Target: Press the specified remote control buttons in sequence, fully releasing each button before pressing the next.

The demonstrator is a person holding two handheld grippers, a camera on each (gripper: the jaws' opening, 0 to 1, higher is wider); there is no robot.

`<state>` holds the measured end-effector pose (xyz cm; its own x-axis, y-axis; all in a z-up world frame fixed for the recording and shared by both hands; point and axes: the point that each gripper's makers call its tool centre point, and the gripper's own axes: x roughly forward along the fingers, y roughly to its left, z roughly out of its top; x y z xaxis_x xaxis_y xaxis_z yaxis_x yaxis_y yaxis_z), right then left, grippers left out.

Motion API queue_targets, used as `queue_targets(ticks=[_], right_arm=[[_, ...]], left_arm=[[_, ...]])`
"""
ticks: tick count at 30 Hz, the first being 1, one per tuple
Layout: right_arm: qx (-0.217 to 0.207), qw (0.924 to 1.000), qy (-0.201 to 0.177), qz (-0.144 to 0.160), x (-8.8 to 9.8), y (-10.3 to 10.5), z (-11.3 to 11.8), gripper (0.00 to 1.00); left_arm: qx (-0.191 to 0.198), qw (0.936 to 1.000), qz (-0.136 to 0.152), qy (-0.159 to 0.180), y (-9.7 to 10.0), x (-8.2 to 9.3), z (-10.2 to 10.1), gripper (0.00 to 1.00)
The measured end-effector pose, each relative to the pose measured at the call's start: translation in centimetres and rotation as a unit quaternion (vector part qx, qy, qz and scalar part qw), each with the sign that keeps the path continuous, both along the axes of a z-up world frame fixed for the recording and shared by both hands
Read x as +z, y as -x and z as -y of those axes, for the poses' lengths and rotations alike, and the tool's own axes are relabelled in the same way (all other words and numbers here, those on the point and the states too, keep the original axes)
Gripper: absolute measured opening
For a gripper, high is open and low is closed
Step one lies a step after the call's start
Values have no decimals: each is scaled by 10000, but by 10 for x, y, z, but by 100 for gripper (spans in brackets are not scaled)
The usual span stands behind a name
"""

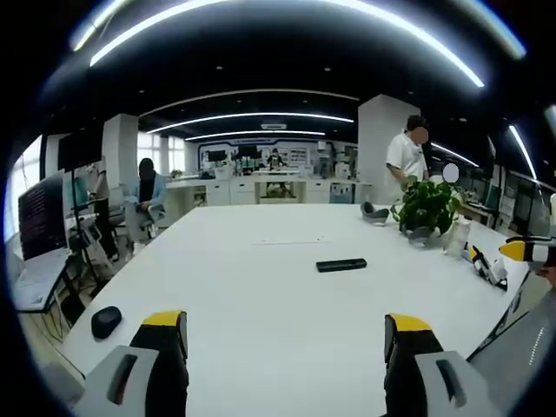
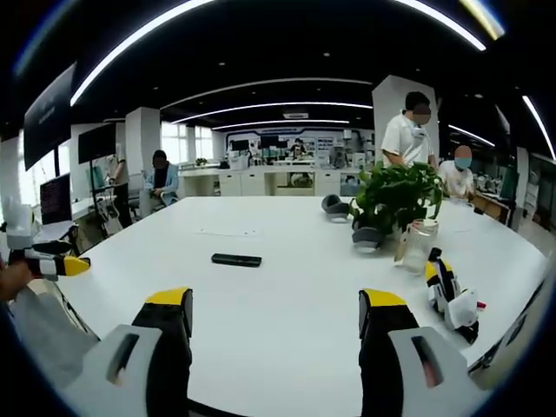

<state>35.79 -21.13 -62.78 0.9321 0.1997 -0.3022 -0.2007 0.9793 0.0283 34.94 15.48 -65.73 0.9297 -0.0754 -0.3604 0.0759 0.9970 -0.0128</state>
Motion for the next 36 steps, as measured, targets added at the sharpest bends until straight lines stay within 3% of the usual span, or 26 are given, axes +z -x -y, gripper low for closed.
queue_targets(ticks=[36], right_arm=[[45, 9999, -5, -100, -3, 0, 0, 78]], left_arm=[[-285, 9993, -223, 71, 1, -2, 17, 95]])
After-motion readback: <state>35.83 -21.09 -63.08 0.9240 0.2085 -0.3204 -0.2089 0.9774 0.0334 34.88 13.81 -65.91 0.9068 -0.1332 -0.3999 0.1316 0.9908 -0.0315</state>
